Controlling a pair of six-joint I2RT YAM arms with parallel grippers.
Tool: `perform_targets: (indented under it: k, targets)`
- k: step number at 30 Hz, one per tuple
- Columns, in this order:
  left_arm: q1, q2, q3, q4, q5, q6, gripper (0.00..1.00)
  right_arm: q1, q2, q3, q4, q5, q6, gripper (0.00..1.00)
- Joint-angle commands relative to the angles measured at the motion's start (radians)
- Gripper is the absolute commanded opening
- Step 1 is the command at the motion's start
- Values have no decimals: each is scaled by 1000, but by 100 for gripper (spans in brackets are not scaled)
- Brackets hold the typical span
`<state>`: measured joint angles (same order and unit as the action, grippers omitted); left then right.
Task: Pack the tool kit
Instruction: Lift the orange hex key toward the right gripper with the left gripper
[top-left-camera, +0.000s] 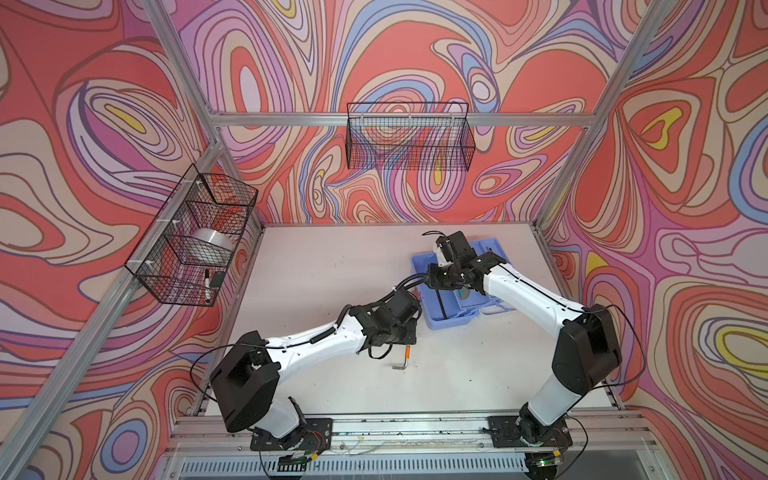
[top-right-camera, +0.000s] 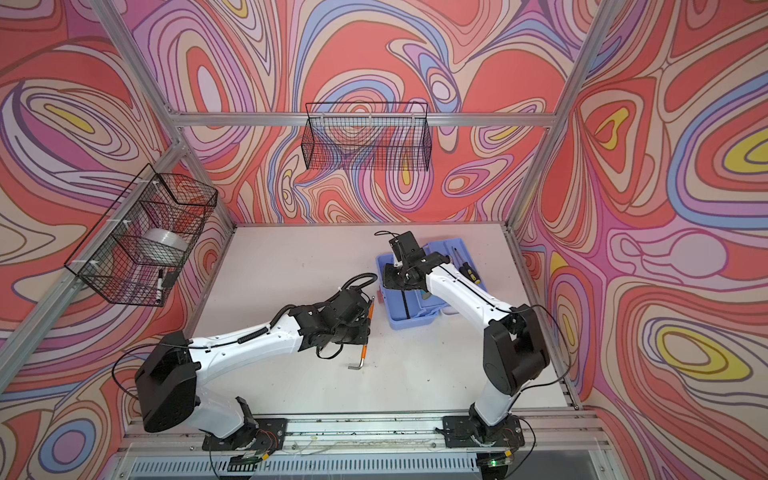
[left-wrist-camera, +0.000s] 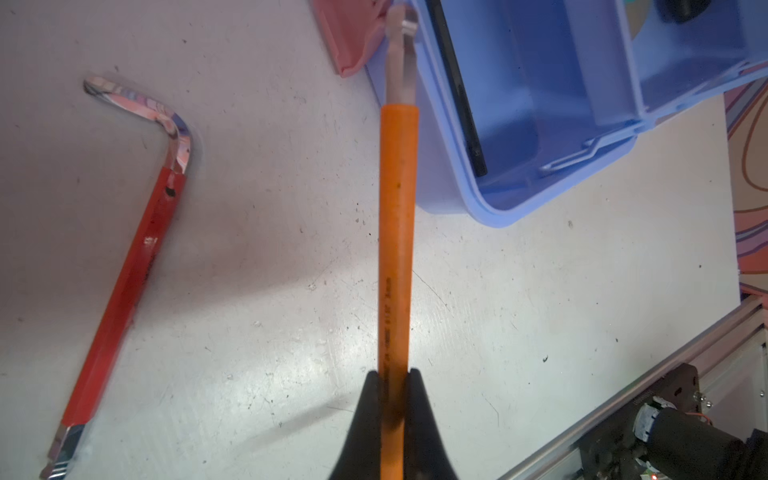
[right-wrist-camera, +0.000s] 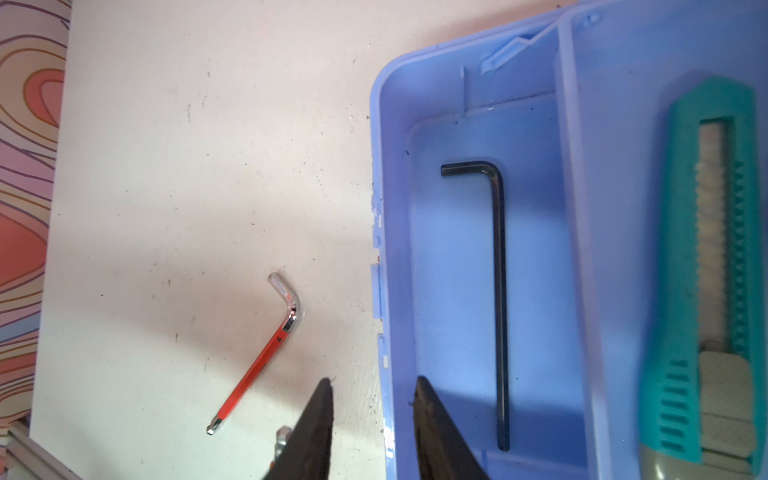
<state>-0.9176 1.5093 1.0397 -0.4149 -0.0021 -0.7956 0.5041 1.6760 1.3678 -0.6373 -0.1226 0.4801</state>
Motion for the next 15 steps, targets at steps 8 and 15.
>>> perform_targets:
  k: [8, 15]
  targets:
    - [47, 1, 52, 72, 33, 36, 0, 17, -59, -93, 80, -157, 54, 32]
    - [48, 38, 101, 106, 81, 45, 0, 22, -81, -143, 151, -199, 100, 32]
